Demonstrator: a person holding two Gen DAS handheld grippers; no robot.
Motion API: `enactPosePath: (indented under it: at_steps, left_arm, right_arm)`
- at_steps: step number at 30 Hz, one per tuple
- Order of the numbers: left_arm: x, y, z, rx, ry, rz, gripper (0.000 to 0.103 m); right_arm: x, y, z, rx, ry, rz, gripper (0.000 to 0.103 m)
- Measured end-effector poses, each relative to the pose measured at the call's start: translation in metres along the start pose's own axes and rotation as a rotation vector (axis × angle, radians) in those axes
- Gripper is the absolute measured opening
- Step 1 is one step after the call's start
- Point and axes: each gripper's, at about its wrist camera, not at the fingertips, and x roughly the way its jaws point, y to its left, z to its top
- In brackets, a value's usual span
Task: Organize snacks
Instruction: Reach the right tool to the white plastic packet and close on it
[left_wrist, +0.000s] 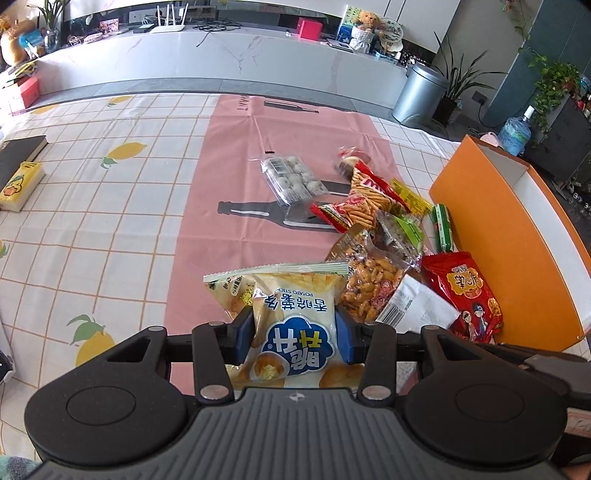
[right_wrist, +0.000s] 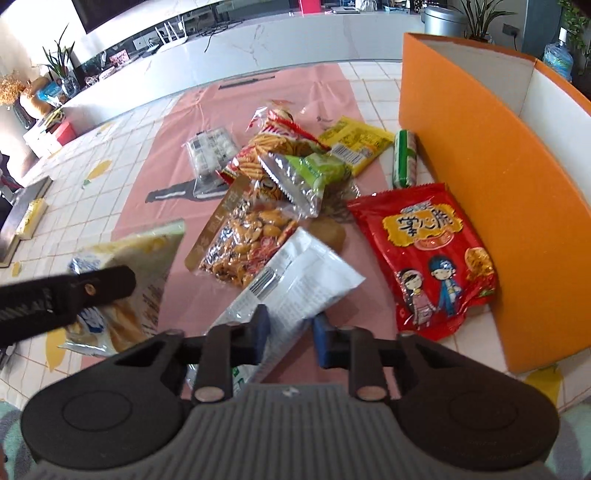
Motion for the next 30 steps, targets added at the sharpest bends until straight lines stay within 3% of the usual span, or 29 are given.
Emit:
enactPosePath:
  at_steps: [6,12,17,23,24,27,30]
  left_arm:
    - [0.002,-0.002,-0.004,0.004,0.011,-0.015,0.051]
    - [0.01,-0.013,-0.009,0.033,0.036,-0.061,0.05]
    - [0.017,-0.022,-0.014,0.071,0.038,-0.053,0.051]
    - [0.018,-0.028,-0.017,0.089,0.026,-0.059,0.051]
    - [0.018,-0.028,-0.016,0.088,0.024,-0.059,0.051]
    - [0.018,-0.027,-0.017,0.09,0.022,-0.06,0.051]
    - [0.018,-0.026,-0.016,0.082,0.024,-0.062,0.05]
  right_arm:
    - [-0.018,-0.004,0.002,-0.02,-0.056,-0.008,0.008]
    - [-0.013,-0.025,0.007,0.036,-0.071,-0.015,0.008]
    - [-0.004,-0.032,0.009,0.049,-0.076,0.013,0.009]
    - [0.007,-0.036,0.006,0.087,-0.069,0.037,0.024]
    - [0.009,-0.036,0.006,0.097,-0.062,0.048,0.035]
    - [0.017,-0.034,0.005,0.13,-0.044,0.06,0.052]
    - [0.023,-0.034,0.005,0.16,-0.035,0.081,0.057]
